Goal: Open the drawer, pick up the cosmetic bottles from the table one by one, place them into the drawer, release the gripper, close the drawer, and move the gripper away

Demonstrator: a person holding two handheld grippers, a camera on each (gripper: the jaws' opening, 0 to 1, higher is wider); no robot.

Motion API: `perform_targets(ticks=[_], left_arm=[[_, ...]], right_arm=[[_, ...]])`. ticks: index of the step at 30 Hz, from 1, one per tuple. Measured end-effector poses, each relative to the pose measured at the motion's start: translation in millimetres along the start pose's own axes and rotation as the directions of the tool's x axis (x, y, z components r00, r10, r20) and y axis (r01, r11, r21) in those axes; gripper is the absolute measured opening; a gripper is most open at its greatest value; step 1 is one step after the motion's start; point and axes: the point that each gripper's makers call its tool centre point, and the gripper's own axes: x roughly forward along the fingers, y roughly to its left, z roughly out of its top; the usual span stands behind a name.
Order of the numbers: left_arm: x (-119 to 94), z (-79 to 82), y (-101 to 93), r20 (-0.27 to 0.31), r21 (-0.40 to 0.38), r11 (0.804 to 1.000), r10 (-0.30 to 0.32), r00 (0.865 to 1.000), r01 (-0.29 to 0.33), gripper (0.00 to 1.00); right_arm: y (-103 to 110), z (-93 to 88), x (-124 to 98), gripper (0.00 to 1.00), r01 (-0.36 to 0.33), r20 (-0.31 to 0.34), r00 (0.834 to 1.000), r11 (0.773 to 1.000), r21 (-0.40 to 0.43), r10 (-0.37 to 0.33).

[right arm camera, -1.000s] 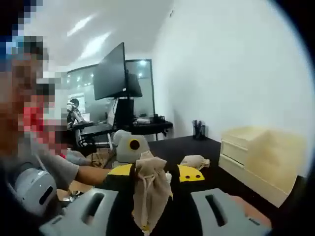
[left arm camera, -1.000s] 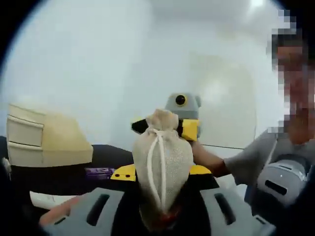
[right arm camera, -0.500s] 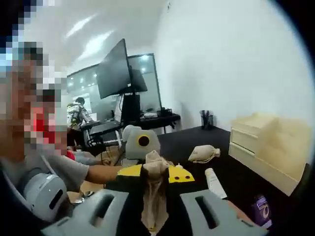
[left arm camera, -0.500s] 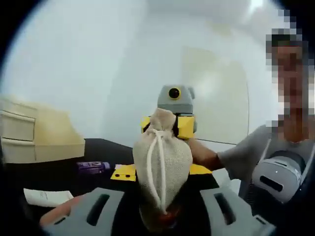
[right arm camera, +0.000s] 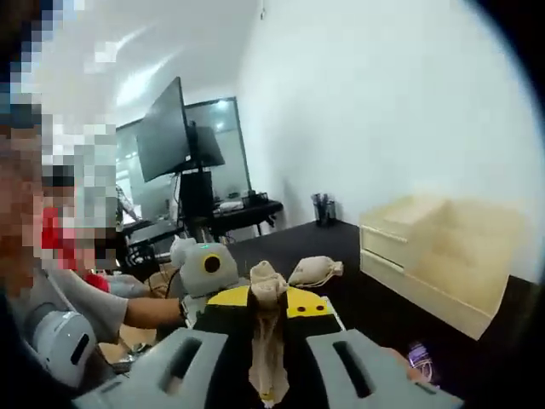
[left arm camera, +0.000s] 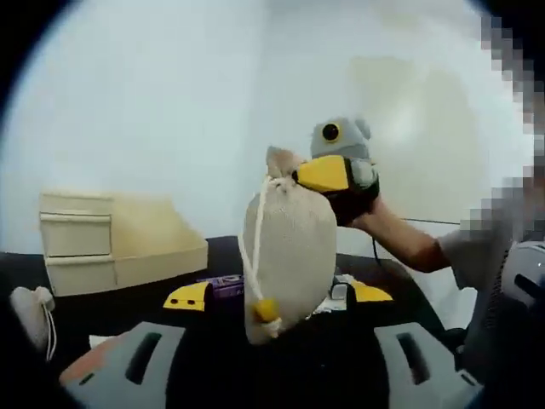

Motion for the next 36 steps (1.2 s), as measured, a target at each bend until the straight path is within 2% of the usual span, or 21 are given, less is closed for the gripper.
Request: perform_targets(ticks=[3, 6, 8, 10, 11, 12, 14, 16, 17, 19, 20, 21, 22, 27, 29, 31, 33, 35, 36], left_arm=[[-0.5, 12.2, 20.8, 0.016, -0.002, 0.996, 0.092, 0.996, -0.092, 0.64], [-0.7, 28.4, 30.9, 0.026, 0.038, 0.990, 0.135, 0.990, -0.136, 0.72], [-0.5, 32.3, 41.4, -0.014, 0.080, 0.981, 0.177, 0.984, -0.175, 0.75], [0.6, 39.9, 57.4, -0.046, 0.145, 0.961, 0.244, 0.969, -0.235, 0.73], [1.8, 42.8, 63.2, -0.062, 0.160, 0.955, 0.263, 0.963, -0.251, 0.71], [2.9, 45.6, 70.0, -0.077, 0.162, 0.949, 0.286, 0.955, -0.271, 0.70], [6.8, 50.7, 76.1, -0.098, 0.153, 0.950, 0.289, 0.952, -0.272, 0.71], [8.8, 52.0, 81.3, -0.154, 0.110, 0.955, 0.290, 0.944, -0.276, 0.70], [10.1, 53.9, 83.3, -0.179, 0.120, 0.954, 0.291, 0.940, -0.273, 0.69], [10.8, 56.5, 92.8, -0.242, 0.177, 0.935, 0.343, 0.908, -0.306, 0.68], [13.4, 60.3, 96.0, -0.255, 0.199, 0.927, 0.363, 0.896, -0.318, 0.68], [16.6, 63.1, 96.1, -0.277, 0.210, 0.927, 0.363, 0.890, -0.312, 0.68], [22.3, 68.4, 95.1, -0.277, 0.210, 0.928, 0.360, 0.891, -0.309, 0.68], [38.6, 86.0, 106.5, -0.286, 0.249, 0.912, 0.391, 0.875, -0.326, 0.67], [43.3, 88.0, 109.7, -0.281, 0.236, 0.918, 0.377, 0.883, -0.317, 0.67], [47.7, 90.0, 109.7, -0.266, 0.203, 0.931, 0.351, 0.898, -0.304, 0.68], [48.0, 90.4, 113.2, -0.257, 0.188, 0.933, 0.349, 0.901, -0.308, 0.68], [47.6, 92.9, 123.3, -0.235, 0.179, 0.923, 0.376, 0.896, -0.340, 0.67], [45.8, 92.2, 129.9, -0.237, 0.173, 0.915, 0.398, 0.886, -0.364, 0.68]], right_arm=[[-7.8, 4.5, -3.9, 0.09, 0.043, 0.001, 0.999, 0.998, -0.041, -0.043], [-12.3, 11.1, -11.1, 0.09, 0.087, 0.006, 0.996, 0.993, -0.077, -0.086], [-18.1, 16.2, -18.8, 0.09, 0.147, 0.010, 0.989, 0.979, -0.142, -0.147], [-18.9, 20.2, -26.2, 0.09, 0.187, 0.011, 0.982, 0.962, -0.199, -0.189], [-28.0, 29.5, -32.1, 0.09, 0.199, 0.014, 0.980, 0.959, -0.201, -0.201], [-27.3, 31.9, -35.7, 0.09, 0.197, 0.013, 0.980, 0.960, -0.199, -0.198], [-27.8, 36.8, -43.2, 0.09, 0.204, 0.019, 0.979, 0.959, -0.197, -0.204], [-28.9, 41.9, -51.4, 0.09, 0.218, 0.026, 0.976, 0.956, -0.197, -0.218], [-29.6, 44.0, -54.9, 0.09, 0.227, 0.029, 0.974, 0.953, -0.201, -0.226], [-29.8, 48.0, -61.1, 0.09, 0.236, 0.036, 0.972, 0.950, -0.206, -0.233], [-30.6, 50.0, -63.9, 0.09, 0.244, 0.041, 0.970, 0.947, -0.207, -0.240], [-30.9, 51.9, -66.4, 0.09, 0.249, 0.047, 0.968, 0.946, -0.209, -0.245], [-31.5, 53.5, -68.3, 0.09, 0.255, 0.052, 0.967, 0.943, -0.211, -0.250], [-36.5, 60.7, -75.9, 0.10, 0.287, 0.075, 0.958, 0.932, -0.223, -0.277], [-41.4, 61.4, -77.1, 0.10, 0.301, 0.072, 0.954, 0.926, -0.227, -0.292], [-48.0, 60.8, -77.0, 0.10, 0.314, 0.066, 0.949, 0.921, -0.232, -0.307], [-55.8, 60.3, -77.5, 0.10, 0.330, 0.057, 0.944, 0.913, -0.241, -0.326], [-65.3, 61.5, -78.7, 0.10, 0.347, 0.052, 0.937, 0.904, -0.248, -0.345], [-70.1, 62.2, -79.3, 0.10, 0.353, 0.051, 0.935, 0.902, -0.248, -0.351]])
